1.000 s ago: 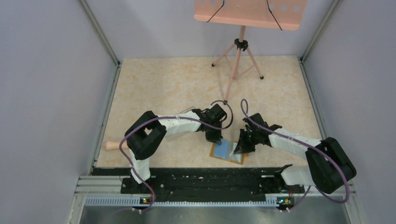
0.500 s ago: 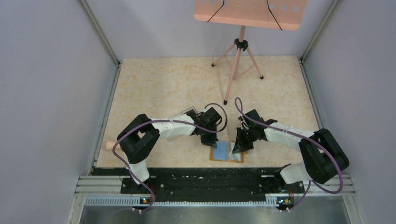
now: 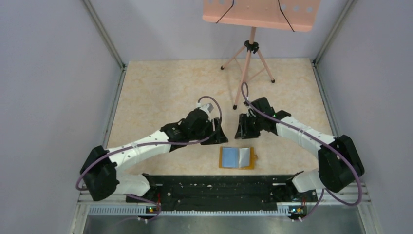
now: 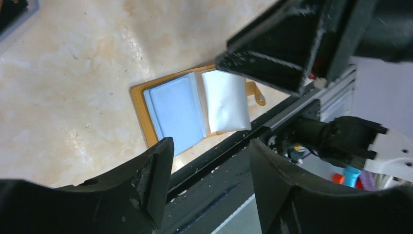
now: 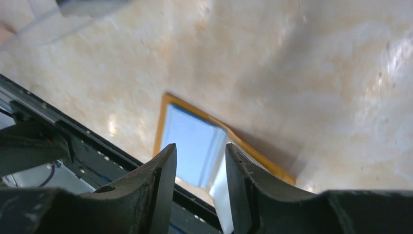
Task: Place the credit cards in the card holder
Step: Move the storage box to the center of the board.
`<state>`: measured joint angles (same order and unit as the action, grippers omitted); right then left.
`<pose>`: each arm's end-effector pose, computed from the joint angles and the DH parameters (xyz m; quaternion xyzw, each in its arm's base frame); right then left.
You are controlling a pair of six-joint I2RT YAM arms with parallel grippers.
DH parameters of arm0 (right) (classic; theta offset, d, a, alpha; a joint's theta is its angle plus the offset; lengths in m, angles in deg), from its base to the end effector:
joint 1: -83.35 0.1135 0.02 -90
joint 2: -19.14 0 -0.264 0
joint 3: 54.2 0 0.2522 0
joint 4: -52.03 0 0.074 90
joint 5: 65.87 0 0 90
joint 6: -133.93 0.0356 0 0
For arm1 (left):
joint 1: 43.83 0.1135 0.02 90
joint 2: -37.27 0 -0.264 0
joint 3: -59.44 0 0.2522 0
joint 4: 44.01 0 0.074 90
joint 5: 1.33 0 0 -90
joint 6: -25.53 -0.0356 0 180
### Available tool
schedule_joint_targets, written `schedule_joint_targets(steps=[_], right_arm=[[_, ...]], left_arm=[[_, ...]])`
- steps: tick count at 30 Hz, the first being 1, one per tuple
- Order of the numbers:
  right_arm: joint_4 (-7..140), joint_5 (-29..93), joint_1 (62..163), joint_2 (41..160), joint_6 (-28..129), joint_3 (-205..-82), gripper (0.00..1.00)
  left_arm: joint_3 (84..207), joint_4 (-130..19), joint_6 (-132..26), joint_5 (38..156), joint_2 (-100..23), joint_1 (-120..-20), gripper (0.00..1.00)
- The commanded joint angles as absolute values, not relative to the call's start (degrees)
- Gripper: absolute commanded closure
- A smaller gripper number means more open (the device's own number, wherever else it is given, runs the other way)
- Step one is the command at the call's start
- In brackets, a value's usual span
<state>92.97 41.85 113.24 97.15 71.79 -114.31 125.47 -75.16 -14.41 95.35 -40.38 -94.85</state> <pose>0.2209 0.1395 0.2019 -0.0582 0.9509 0.2581 0.1607 0.1797 -0.2287 0.2463 0.0310 0.9145 -0.3427 0.2129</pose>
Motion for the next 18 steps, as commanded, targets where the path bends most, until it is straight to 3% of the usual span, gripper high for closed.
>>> schedule_joint_targets(steps=[1,10,18], right_arm=[[89.5,43.4,113.7,103.7,69.7,-122.0,0.56],[88.9,45.6,116.3,118.6,68.9,-137.8,0.39],[91.2,45.2,121.1,130.1,68.9,-150.9,0.36]], left_arm=[[119.5,-67.2,-13.1,97.3,-30.5,-92.3,0.34],[112.3,-71.0,-12.0,92.3,-12.5,-86.8,0.20],[111.9,-78.5,-12.4,90.7,-7.9,-86.1,0.17]])
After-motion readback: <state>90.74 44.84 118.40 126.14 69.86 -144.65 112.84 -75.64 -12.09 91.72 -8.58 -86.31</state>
